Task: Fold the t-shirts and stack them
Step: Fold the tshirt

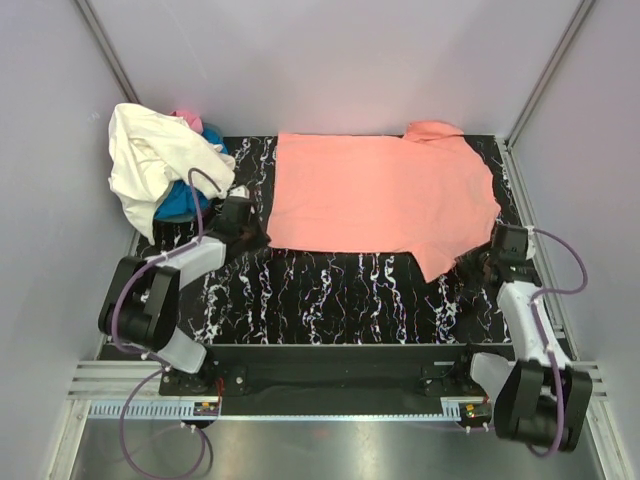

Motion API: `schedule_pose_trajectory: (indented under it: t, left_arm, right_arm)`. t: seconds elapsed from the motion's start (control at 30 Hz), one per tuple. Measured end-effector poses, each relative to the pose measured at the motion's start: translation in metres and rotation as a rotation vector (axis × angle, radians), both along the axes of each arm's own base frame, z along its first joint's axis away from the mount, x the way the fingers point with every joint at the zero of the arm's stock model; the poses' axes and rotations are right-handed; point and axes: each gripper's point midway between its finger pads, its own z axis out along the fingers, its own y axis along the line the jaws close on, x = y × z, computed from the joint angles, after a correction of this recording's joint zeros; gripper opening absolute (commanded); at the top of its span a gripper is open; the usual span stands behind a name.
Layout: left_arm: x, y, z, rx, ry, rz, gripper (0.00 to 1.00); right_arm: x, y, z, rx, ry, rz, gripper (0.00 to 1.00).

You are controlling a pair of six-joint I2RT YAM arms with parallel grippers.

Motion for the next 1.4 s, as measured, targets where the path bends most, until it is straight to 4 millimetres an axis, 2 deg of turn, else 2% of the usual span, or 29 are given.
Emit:
schedule_pose_trajectory:
  t: [0.17, 0.27, 0.37, 0.53, 0.73, 0.87, 1.03, 1.23, 1.4]
  left_arm:
    - [-0.037, 0.006, 0.001, -0.008, 0.018, -0.026, 0.00]
    - [-0.058, 0.008, -0.002, -0.005, 0.044, -0.043, 0.00]
    - [-0.073, 0.010, 0.000, -0.004, 0.048, -0.053, 0.00]
    - [-0.095, 0.010, 0.004, -0.017, 0.040, -0.071, 0.00]
    - [-0.115, 0.014, 0.017, -0.033, 0.013, -0.072, 0.00]
    - [-0.115, 0.015, 0.018, -0.026, 0.024, -0.068, 0.00]
    - [-0.103, 0.013, 0.018, -0.003, 0.067, -0.060, 0.00]
    - [-0.061, 0.008, 0.033, 0.011, 0.058, -0.043, 0.00]
    - [-0.030, 0.016, 0.037, 0.015, 0.060, -0.001, 0.00]
  right_arm:
    - [-0.013, 0.003, 0.061, -0.036, -0.155, 0.008, 0.00]
    - [-0.025, 0.005, 0.082, -0.047, -0.212, 0.010, 0.00]
    - [-0.041, 0.008, 0.089, -0.053, -0.226, 0.014, 0.00]
    - [-0.065, 0.017, 0.088, -0.040, -0.211, 0.041, 0.00]
    - [-0.080, 0.024, 0.088, -0.027, -0.216, 0.062, 0.00]
    - [-0.077, 0.024, 0.081, -0.016, -0.170, 0.064, 0.00]
    - [-0.051, 0.021, 0.072, -0.001, -0.083, 0.091, 0.00]
    - [-0.005, 0.010, 0.075, -0.031, -0.043, 0.129, 0.00]
    - [0.028, 0.002, 0.074, -0.050, -0.026, 0.142, 0.00]
